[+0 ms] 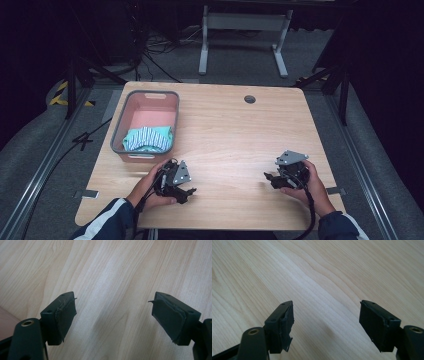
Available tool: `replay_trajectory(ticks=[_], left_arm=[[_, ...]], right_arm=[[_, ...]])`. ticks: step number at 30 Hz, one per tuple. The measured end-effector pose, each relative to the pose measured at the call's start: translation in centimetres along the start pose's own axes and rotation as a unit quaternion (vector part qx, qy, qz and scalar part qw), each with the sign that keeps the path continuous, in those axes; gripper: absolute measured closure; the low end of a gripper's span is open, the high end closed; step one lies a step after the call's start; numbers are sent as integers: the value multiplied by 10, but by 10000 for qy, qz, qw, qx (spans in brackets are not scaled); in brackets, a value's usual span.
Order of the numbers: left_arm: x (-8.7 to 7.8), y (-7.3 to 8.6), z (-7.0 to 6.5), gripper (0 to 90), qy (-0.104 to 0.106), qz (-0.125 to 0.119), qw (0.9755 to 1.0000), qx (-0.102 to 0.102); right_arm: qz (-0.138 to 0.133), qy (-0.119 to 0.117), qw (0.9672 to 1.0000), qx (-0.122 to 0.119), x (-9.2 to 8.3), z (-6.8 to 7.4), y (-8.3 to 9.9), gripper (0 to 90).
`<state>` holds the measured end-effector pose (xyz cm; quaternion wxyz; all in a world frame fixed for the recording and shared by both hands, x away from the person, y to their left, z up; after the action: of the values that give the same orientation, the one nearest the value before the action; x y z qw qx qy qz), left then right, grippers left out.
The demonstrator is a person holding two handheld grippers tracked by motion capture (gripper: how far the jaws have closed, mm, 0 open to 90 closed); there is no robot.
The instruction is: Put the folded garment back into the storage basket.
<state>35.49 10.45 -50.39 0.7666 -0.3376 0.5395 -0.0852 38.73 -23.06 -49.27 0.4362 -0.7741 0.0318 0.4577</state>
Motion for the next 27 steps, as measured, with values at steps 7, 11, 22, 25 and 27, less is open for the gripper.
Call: replay_trajectory(ticks=[7, 11, 22, 25, 27], left_arm=[[3, 9, 1, 194, 127, -21, 9999, -112], [4, 14, 2, 191, 230, -51, 9992, -312], [7, 25, 4, 182, 541, -327, 9945, -831], [8, 28, 5, 173, 563, -456, 9931, -917], [8, 28, 4, 171, 556, -459, 9930, -934]], right_arm=[[-143, -20, 9997, 190, -6, -6, 19, 285], [-172, -49, 9995, 264, -8, -7, 32, 281], [-348, -318, 9964, 699, -14, -9, 64, 246], [-434, -320, 9949, 852, -16, -11, 70, 245], [-532, -360, 9920, 1085, -16, -12, 74, 219]])
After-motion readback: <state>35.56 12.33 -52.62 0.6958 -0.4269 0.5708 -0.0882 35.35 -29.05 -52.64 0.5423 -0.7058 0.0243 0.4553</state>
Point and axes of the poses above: each handheld gripper's, and its own axes: x roughly forward along the jaws, y roughly out of its underside, z roughly to its left, the point moved 6 cm from there along x, roughly forward along the jaws
